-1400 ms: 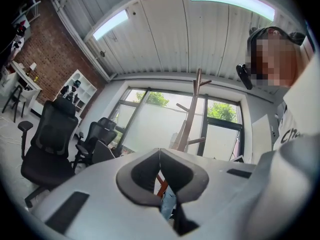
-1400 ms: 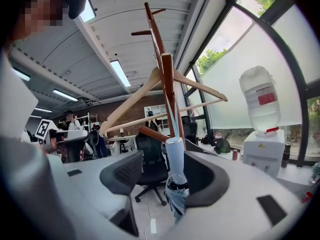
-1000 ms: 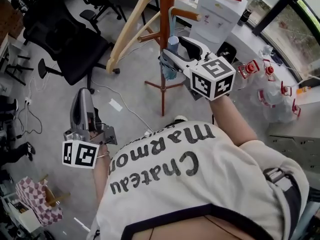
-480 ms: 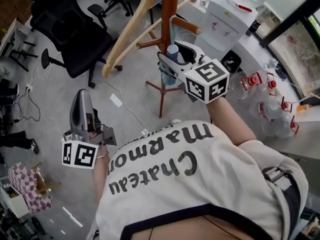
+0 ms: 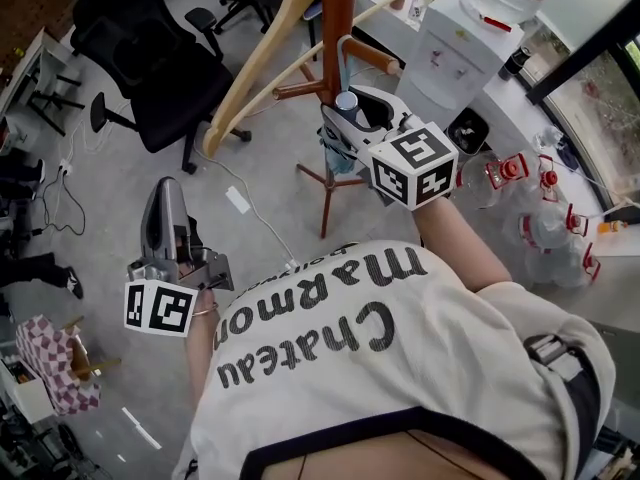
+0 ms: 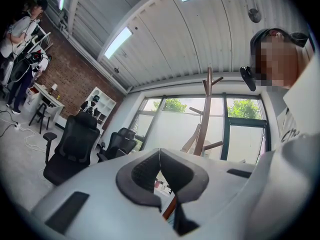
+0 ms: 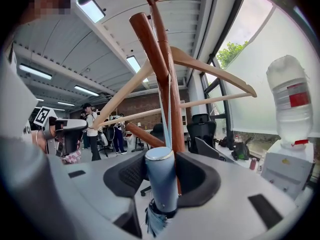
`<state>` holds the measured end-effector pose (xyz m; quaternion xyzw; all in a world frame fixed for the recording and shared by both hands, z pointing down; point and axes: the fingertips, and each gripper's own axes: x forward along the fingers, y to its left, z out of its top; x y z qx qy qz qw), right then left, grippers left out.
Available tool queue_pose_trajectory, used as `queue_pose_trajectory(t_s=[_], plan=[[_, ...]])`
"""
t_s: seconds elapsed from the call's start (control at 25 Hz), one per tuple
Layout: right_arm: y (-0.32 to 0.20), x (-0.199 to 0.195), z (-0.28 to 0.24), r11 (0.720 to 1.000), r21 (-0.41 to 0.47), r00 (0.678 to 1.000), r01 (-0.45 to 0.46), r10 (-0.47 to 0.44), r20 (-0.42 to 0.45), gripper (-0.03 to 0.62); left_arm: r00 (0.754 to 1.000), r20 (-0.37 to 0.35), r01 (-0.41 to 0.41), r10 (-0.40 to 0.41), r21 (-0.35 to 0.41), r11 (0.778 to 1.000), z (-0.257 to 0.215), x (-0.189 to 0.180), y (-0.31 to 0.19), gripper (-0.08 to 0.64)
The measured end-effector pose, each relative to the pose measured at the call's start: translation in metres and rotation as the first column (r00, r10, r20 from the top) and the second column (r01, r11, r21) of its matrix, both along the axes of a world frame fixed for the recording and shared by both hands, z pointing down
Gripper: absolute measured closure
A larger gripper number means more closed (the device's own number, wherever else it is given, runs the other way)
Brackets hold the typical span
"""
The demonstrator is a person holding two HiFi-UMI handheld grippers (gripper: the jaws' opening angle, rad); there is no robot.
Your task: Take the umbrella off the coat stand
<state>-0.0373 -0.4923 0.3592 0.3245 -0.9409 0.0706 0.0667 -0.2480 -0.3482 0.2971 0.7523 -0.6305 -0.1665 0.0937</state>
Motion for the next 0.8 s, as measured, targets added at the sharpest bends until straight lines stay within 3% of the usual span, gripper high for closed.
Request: queue_pose_trajectory(t_s=[0.2,0.8], plan=[[0.0,0.001,-0.001,0.999,0.033,0.999,-0.031,0.032,-0.01,0.419,1.0,-0.001,0.007,-0.007,0.007,1.0,-0.003,0.0,0.003,0.535],[0.0,0.01,-0.004,0.997,0.018,0.997,-0.076,0.077,-0.03,0.425,1.0,0.005,0.002,-0.002,0.021,1.0,-0.009,-0.002,0.011,0.535]])
